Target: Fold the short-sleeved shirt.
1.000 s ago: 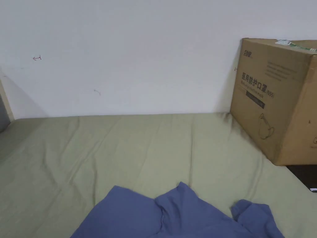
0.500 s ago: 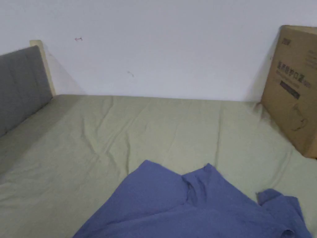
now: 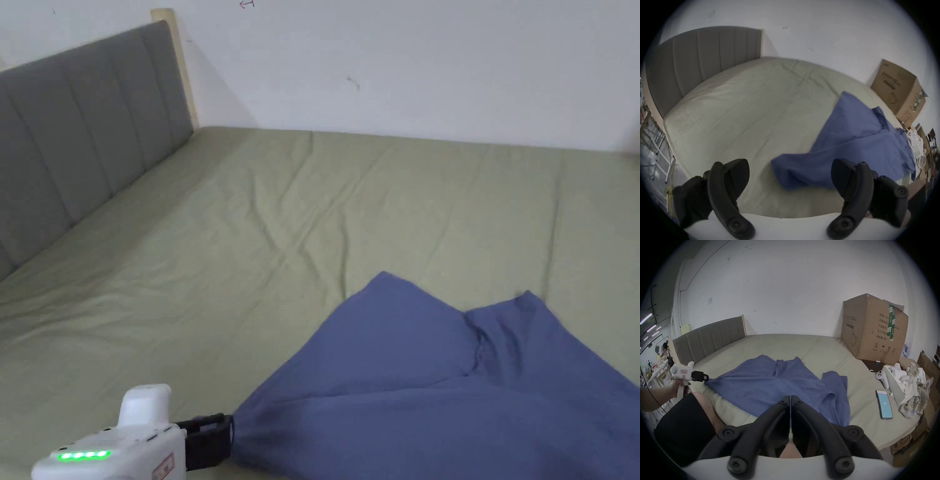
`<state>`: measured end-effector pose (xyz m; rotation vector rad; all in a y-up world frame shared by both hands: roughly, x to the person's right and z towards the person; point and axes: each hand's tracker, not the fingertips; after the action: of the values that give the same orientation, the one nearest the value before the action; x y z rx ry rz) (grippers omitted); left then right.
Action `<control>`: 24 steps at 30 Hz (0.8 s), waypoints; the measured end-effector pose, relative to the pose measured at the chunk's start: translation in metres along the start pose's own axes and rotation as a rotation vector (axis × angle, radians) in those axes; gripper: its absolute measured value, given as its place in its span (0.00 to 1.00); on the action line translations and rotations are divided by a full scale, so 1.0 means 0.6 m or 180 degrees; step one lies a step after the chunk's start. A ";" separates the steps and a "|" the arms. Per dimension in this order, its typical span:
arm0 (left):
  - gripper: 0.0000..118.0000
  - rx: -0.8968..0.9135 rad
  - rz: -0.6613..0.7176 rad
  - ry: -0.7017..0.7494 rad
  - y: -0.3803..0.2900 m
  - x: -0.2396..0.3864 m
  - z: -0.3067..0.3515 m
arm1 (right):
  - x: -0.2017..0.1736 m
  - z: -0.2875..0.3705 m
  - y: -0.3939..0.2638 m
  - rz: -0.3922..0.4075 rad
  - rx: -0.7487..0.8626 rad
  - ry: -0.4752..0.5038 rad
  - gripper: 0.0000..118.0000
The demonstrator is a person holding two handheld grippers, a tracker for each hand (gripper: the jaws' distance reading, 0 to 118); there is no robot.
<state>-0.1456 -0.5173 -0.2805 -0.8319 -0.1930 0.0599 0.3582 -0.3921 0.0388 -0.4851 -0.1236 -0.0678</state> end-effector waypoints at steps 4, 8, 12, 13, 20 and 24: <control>0.07 -0.0059 0.0108 -0.0076 -0.012 0.011 -0.019 | -0.006 -0.008 0.007 0.0084 -0.0067 -0.0001 0.01; 0.04 0.0006 -0.0281 -0.0150 -0.027 0.040 0.002 | 0.004 -0.024 0.019 0.0021 -0.0140 0.0051 0.01; 0.04 0.0148 -0.0340 -0.0214 -0.035 0.043 0.035 | 0.031 -0.103 0.060 0.0051 -0.0342 0.0075 0.01; 0.04 0.0200 -0.0341 -0.0208 -0.034 0.042 0.042 | 0.041 -0.137 0.072 0.0075 -0.0441 0.0093 0.02; 0.04 0.0266 -0.0098 -0.0251 -0.011 0.030 0.045 | 0.110 -0.470 0.139 0.0124 -0.0940 0.0126 0.75; 0.04 0.0257 -0.0164 -0.0242 0.000 0.027 0.033 | 0.148 -0.627 0.139 0.0277 -0.1300 -0.0378 0.75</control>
<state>-0.1334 -0.5007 -0.2648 -0.7445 -0.2816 0.0505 0.4922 -0.4977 -0.3176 -0.9022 -0.2063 0.0224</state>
